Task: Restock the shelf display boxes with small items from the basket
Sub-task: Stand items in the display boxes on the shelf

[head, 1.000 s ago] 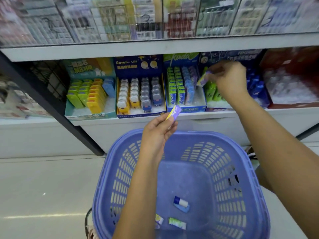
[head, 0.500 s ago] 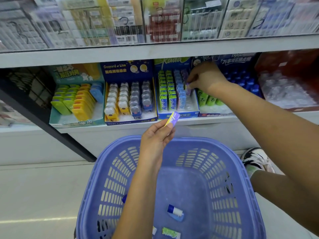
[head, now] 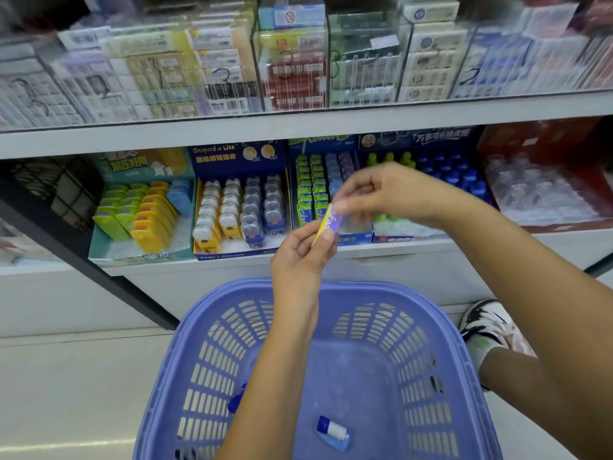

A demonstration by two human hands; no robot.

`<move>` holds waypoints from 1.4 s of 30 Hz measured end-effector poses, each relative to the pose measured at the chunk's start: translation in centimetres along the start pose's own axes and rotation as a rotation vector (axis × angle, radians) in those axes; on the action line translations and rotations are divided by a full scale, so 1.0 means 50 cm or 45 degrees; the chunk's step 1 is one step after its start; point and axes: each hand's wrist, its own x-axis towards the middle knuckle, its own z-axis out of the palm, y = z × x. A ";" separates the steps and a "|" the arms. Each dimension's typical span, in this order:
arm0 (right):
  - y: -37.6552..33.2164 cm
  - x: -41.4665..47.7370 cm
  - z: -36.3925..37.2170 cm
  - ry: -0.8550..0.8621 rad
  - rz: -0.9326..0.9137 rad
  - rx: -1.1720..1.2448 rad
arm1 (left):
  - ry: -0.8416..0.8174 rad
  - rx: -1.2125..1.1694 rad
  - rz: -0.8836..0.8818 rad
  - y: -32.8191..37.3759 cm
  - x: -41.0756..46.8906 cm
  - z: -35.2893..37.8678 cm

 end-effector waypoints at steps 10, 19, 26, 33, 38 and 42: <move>0.063 0.021 -0.068 0.778 -0.166 -0.266 | -0.260 1.550 0.798 0.025 0.047 0.031; 0.105 0.084 -0.029 0.649 -0.125 -0.505 | -0.504 2.140 0.887 0.027 0.113 0.013; 0.091 0.104 -0.031 0.484 -0.086 -0.894 | -0.487 2.133 0.891 0.023 0.119 0.016; 0.101 0.092 -0.003 0.544 -0.129 -1.397 | -0.536 2.113 0.890 0.030 0.108 0.017; 0.057 0.027 0.032 0.640 -0.282 -1.287 | -0.404 1.764 1.002 0.059 0.031 -0.012; 0.037 -0.051 0.111 0.298 -0.220 -1.105 | -0.472 1.915 0.612 0.047 -0.009 -0.095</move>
